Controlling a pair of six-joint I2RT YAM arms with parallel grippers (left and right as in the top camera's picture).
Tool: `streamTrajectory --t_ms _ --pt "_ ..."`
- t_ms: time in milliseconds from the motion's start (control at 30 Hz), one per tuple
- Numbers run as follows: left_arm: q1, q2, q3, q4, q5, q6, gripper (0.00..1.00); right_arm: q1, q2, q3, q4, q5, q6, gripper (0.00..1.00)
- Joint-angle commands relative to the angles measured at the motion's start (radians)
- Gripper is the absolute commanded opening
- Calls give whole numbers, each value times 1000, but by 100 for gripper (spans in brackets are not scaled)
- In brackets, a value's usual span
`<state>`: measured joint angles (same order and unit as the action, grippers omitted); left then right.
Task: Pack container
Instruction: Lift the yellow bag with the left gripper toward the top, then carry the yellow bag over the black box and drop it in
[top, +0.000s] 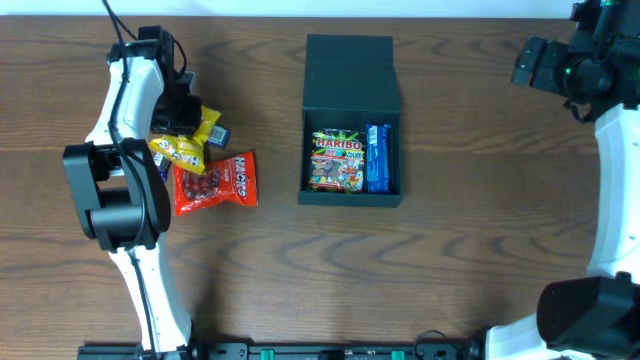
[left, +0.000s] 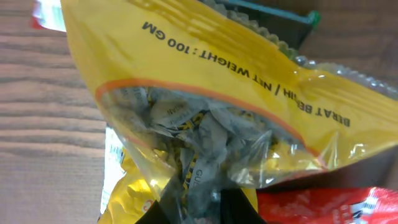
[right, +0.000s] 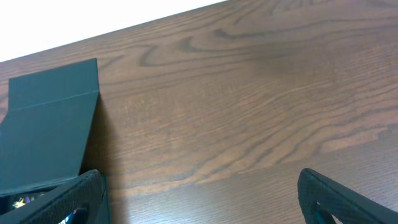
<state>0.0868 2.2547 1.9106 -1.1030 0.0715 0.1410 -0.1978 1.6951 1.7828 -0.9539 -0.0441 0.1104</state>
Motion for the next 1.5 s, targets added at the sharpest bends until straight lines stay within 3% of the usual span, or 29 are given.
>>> streamTrajectory --t_ms 0,167,400,667,867,1100,1467 --pt "-14 -55 95 0 3 -100 10 -6 7 -4 -2 10 1 99" --pt "-69 -140 191 4 4 -218 9 -6 7 -4 -17 10 1 99" --pt "-248 -187 213 16 69 -623 6 -6 7 -4 -29 11 9 99" --pt "-507 -135 212 85 101 -902 6 -6 7 -4 -31 11 8 99" --pt "-628 -98 210 30 62 -1162 6 -6 7 -4 -39 11 8 99" --pt "-672 -44 205 -24 30 -1184 6 -6 7 -4 -45 11 8 99" --pt "-671 -43 205 -97 38 -1031 6 -6 7 -4 -46 10 8 99"
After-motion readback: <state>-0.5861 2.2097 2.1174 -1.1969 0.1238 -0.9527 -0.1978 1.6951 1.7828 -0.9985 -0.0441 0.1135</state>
